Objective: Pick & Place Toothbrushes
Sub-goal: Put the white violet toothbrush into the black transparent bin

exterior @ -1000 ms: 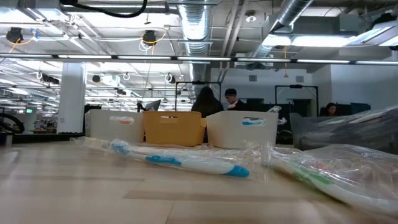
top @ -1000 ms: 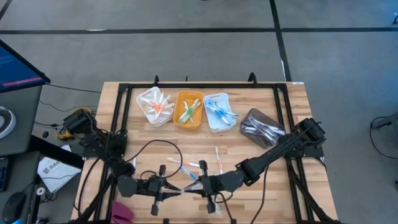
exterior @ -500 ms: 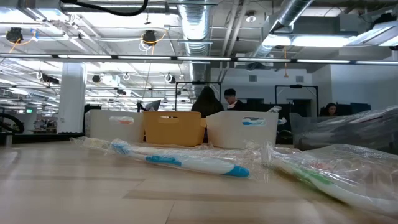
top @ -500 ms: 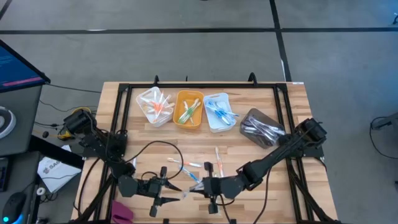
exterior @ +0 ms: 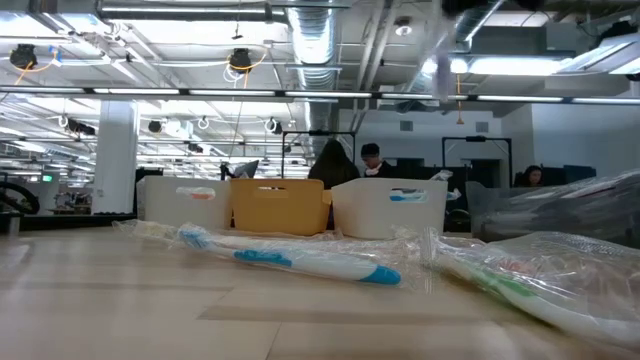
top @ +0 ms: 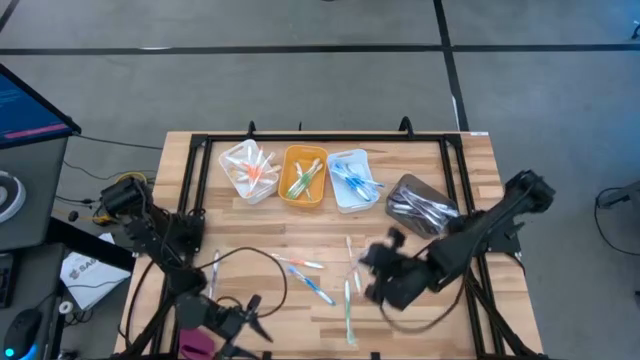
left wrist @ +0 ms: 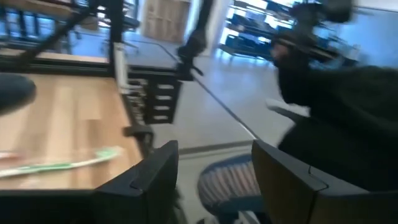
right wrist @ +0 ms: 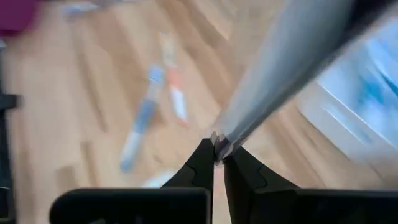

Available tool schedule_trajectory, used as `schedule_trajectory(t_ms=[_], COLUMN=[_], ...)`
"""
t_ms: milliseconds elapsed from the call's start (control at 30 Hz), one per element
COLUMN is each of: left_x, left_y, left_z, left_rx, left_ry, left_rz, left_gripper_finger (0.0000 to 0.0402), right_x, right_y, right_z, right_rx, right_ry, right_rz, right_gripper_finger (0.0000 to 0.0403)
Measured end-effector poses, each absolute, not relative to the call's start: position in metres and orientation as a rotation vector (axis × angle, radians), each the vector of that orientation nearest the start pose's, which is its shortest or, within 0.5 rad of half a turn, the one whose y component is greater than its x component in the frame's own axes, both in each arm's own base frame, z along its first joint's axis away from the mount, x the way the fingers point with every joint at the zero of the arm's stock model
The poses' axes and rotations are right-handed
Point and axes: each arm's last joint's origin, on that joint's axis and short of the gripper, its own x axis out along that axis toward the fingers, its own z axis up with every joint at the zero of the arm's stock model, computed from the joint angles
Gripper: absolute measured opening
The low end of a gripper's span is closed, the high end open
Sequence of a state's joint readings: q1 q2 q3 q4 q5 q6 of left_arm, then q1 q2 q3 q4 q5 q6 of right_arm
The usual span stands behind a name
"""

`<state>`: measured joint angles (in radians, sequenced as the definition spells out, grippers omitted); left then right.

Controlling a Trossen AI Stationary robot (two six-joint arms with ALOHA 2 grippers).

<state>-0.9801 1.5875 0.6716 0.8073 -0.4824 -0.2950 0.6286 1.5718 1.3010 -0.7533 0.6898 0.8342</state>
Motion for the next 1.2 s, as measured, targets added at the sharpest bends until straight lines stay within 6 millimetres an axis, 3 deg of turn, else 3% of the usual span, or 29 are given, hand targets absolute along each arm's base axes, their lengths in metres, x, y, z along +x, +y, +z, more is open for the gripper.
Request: schedule_trajectory(t_ms=[200,433,633,933,1100,1200], left_x=[0.178,0.182,0.182,0.180,0.180,0.180], left_y=[-0.259,-0.256,-0.256,-0.256,-0.256,-0.256], left_z=[0.200,0.199,0.197,0.191,0.190,0.190], left_rx=[-0.206,-0.202,-0.183,-0.145,-0.145,-0.143], left_ry=[0.158,0.159,0.179,0.231,0.235,0.240], left_rz=[-0.520,-0.505,-0.500,-0.508,-0.515,-0.514], left_gripper_finger=[0.0194,0.0191,0.0189,0.0186,0.0186,0.0186], right_x=[0.236,0.219,0.247,0.295,0.297,0.285], right_y=[0.119,0.056,0.019,-0.007,-0.018,-0.025], right_z=[0.299,0.292,0.277,0.254,0.249,0.255], right_rx=[0.356,0.488,0.641,0.645,0.639,0.676], right_ry=[0.958,1.440,1.646,1.780,1.813,1.798], right_rz=[-0.591,-0.895,-0.859,-0.721,-0.666,-0.692], right_gripper_finger=[0.0006,0.0006,0.0006,0.0006,0.0006,0.0006])
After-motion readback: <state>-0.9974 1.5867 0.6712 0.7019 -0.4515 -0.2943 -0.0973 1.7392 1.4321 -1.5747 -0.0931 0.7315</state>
